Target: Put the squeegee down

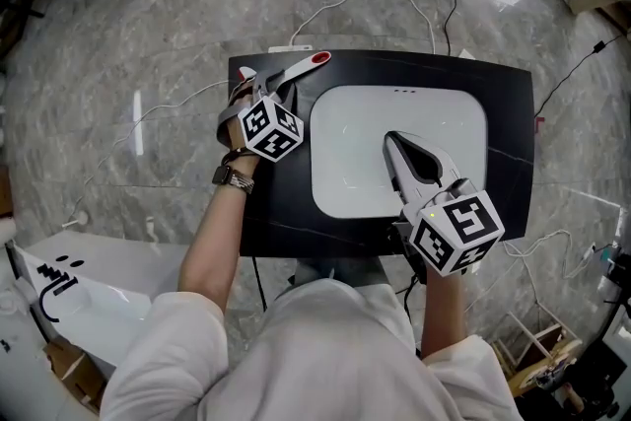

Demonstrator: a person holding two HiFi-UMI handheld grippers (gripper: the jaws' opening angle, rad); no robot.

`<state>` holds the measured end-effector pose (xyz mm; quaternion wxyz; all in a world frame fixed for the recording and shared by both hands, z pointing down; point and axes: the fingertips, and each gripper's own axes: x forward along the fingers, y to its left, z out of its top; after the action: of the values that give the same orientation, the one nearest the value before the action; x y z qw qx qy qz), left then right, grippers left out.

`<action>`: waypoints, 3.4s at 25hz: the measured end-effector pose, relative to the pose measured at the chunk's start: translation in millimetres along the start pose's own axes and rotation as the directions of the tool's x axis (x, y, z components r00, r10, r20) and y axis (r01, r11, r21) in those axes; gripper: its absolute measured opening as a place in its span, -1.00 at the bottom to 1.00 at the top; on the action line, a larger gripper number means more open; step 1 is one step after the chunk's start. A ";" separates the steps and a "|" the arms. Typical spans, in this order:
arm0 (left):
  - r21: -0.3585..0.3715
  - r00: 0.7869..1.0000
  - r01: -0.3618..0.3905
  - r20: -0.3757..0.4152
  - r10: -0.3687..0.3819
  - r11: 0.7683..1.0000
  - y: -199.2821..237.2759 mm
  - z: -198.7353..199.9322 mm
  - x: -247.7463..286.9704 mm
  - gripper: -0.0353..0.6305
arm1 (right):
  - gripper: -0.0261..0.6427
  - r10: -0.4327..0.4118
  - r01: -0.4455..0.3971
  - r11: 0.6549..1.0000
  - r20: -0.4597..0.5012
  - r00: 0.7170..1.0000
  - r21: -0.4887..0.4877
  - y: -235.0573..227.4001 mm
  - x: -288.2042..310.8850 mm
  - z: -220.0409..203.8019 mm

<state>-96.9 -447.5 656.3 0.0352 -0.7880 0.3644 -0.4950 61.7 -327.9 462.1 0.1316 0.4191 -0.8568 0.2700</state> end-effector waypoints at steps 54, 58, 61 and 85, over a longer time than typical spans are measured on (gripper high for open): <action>-0.276 0.844 -0.083 0.491 0.215 0.957 -69.0 33.0 -443.1 -0.88 | -0.90 0.014 0.094 0.910 0.258 0.966 -0.404 200.0 -183.0 30.4; -0.281 0.832 -0.097 0.504 0.233 0.955 -73.0 28.7 -470.0 -0.88 | -0.90 0.018 0.102 0.902 0.274 0.962 -0.420 218.6 -194.9 27.3; -0.286 0.822 -0.100 0.516 0.241 0.953 -78.8 23.8 -487.9 -0.88 | -0.90 0.025 0.105 0.896 0.285 0.958 -0.432 232.4 -202.7 24.7; -0.298 0.765 -0.127 0.578 0.285 0.946 -96.5 22.3 -552.9 -0.88 | -0.90 0.029 0.120 0.883 0.308 0.951 -0.453 266.8 -237.6 18.2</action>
<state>-162.0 -46.8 268.0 0.1101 -0.8588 0.4751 -0.1570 -3.0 -50.4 245.8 0.1004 0.4320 -0.8961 -0.0153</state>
